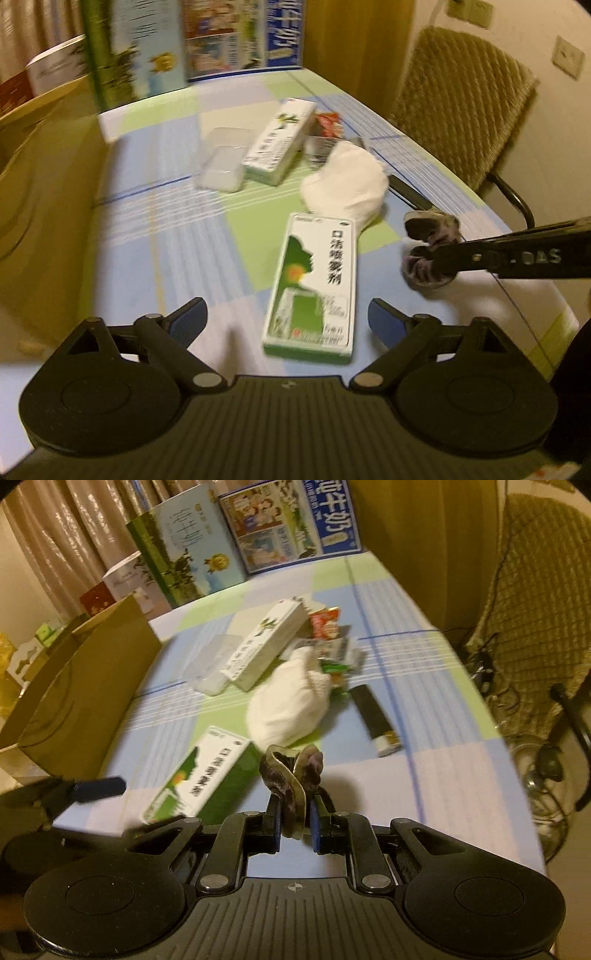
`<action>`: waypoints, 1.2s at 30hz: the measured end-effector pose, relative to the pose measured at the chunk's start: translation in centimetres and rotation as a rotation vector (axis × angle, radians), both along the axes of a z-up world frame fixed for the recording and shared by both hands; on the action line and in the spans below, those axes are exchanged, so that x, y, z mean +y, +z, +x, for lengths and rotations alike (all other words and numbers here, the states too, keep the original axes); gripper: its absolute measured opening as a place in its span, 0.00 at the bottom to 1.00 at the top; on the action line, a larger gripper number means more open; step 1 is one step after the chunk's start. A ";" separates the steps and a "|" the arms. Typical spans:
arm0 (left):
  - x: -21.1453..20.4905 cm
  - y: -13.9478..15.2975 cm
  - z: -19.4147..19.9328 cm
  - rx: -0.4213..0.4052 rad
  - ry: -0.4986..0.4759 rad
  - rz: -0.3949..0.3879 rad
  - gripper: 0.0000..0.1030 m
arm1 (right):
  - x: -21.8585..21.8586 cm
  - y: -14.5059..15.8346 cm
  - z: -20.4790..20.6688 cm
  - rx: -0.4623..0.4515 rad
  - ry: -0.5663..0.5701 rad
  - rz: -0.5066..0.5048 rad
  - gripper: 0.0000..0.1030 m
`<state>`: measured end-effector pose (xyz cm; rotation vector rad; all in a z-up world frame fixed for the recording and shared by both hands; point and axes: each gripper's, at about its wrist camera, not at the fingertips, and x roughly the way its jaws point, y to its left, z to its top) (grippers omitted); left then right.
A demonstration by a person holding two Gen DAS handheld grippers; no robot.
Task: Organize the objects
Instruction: 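Carry the spray box and sock into the cardboard box and release both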
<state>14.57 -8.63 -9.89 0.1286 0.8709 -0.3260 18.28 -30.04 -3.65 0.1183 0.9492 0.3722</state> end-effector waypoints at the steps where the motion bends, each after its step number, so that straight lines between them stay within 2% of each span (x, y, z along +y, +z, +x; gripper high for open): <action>1: -0.4 -0.1 0.4 0.003 -0.019 0.006 0.81 | -0.2 -0.1 -0.1 0.001 -0.006 0.001 0.12; 5: -1.8 -1.0 2.2 0.021 -0.096 0.046 0.68 | -0.3 -0.6 -0.3 0.009 -0.013 0.000 0.12; 7: -2.1 -1.5 3.1 0.040 -0.119 0.046 0.55 | -0.2 -0.6 -0.3 0.011 -0.014 0.000 0.12; 9: -2.4 -1.9 3.6 0.067 -0.141 0.048 0.51 | -0.2 -0.8 -0.3 0.013 -0.014 -0.001 0.12; 16: -2.2 -1.6 3.1 0.082 -0.122 0.042 0.49 | -0.1 -0.2 -0.8 0.004 -0.019 -0.009 0.12; 30: 1.6 3.9 -0.1 0.032 -0.059 0.011 0.49 | 2.7 5.3 -3.4 -0.094 0.035 -0.001 0.12; 36: 3.4 5.2 -1.5 0.019 -0.040 0.003 0.49 | 4.3 4.9 -3.4 -0.074 0.057 0.019 0.12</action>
